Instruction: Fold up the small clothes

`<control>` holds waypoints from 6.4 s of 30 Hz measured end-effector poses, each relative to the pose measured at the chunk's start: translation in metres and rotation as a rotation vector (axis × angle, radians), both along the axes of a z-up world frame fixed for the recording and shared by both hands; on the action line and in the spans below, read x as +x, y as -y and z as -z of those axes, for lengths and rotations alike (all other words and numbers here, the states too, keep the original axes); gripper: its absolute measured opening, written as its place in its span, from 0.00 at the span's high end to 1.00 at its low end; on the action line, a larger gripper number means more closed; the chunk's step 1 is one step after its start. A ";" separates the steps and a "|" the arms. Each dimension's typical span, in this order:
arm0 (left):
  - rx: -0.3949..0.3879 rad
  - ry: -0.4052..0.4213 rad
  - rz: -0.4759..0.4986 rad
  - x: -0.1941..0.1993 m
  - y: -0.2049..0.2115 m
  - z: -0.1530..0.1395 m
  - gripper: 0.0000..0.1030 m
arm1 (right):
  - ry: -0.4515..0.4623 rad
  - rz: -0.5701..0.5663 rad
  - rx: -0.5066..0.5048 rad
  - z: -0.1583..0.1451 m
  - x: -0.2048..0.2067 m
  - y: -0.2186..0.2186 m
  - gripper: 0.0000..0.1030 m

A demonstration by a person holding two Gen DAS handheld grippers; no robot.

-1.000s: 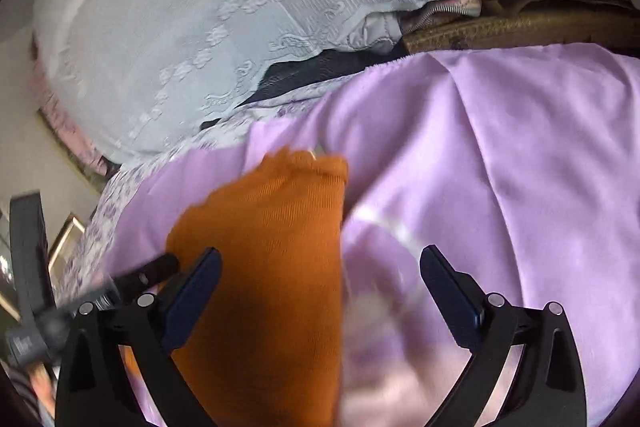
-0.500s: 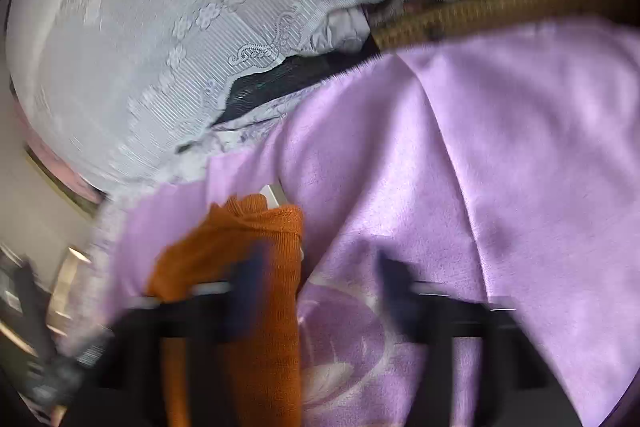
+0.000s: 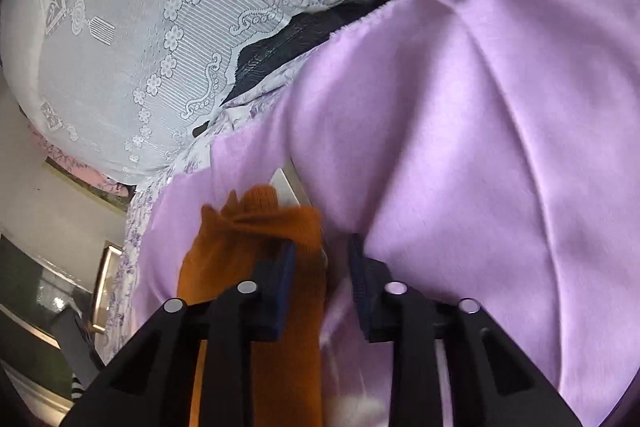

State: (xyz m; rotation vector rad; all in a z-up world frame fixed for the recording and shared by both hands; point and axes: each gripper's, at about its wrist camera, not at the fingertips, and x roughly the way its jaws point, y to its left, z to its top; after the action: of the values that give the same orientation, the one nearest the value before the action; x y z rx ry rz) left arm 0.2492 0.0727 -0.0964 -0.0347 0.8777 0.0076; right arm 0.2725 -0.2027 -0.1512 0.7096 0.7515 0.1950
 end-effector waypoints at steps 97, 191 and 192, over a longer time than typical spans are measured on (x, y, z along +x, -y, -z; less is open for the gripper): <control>-0.373 -0.123 0.247 -0.035 -0.008 -0.001 0.05 | 0.068 -0.113 -0.075 0.002 -0.113 -0.029 0.23; -0.563 -0.072 0.318 -0.028 -0.003 0.019 0.17 | 0.107 -0.222 -0.075 0.005 -0.087 -0.066 0.15; -0.570 -0.074 0.317 -0.028 -0.004 0.019 0.17 | 0.113 -0.230 -0.081 0.004 -0.087 -0.069 0.09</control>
State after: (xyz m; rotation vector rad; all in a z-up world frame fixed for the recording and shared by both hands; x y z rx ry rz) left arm 0.2209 0.0766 -0.1158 -0.4293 0.9286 -0.5409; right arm 0.1857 -0.1342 -0.1557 0.5300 0.7283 0.4080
